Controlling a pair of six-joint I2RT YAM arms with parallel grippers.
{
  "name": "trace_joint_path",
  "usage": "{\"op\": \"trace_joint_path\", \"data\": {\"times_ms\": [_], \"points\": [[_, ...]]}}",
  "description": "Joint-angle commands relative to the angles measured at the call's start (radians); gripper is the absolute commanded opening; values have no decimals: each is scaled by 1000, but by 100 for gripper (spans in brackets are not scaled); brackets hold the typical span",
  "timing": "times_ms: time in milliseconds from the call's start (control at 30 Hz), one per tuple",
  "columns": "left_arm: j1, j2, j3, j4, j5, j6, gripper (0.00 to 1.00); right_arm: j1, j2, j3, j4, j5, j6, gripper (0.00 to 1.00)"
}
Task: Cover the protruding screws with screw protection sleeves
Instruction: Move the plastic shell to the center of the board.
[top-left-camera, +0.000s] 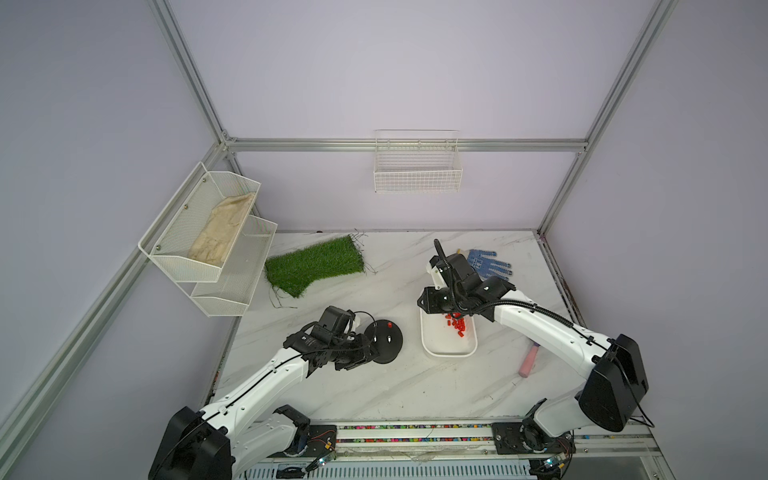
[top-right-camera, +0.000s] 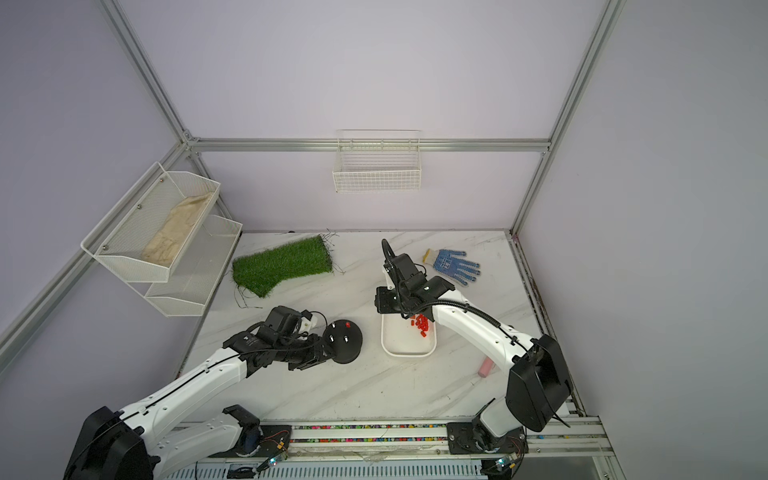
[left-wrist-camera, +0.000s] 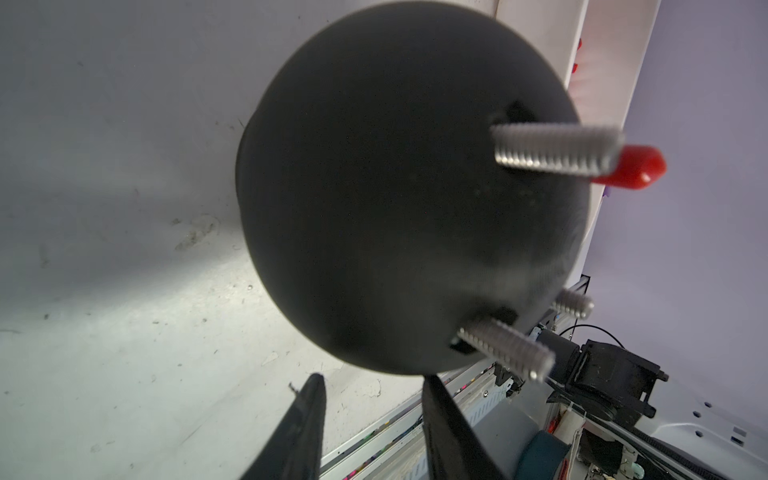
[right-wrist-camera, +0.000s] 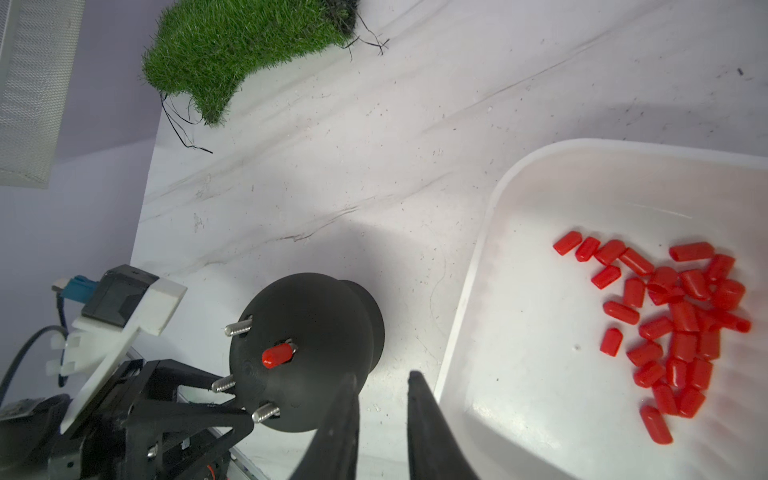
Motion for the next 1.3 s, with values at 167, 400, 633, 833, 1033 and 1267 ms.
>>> {"op": "trace_joint_path", "data": {"times_ms": [167,400,633,833,1033,1267], "points": [[-10,76,4,123,-67,-14,38,-40,-58,-65,64,55,27,25],[-11,142,46,165,-92,20,38,-92,-79,-110,54,83,56,24],[-11,254,124,199,-99,65,38,-124,-58,-143,46,106,75,23],[-14,245,135,193,-66,66,39,-134,-26,-152,31,131,76,23],[-28,98,91,147,-54,33,42,-143,34,-147,13,160,60,24],[-34,-38,125,128,-103,12,46,-145,122,-125,-5,219,45,22]]}}
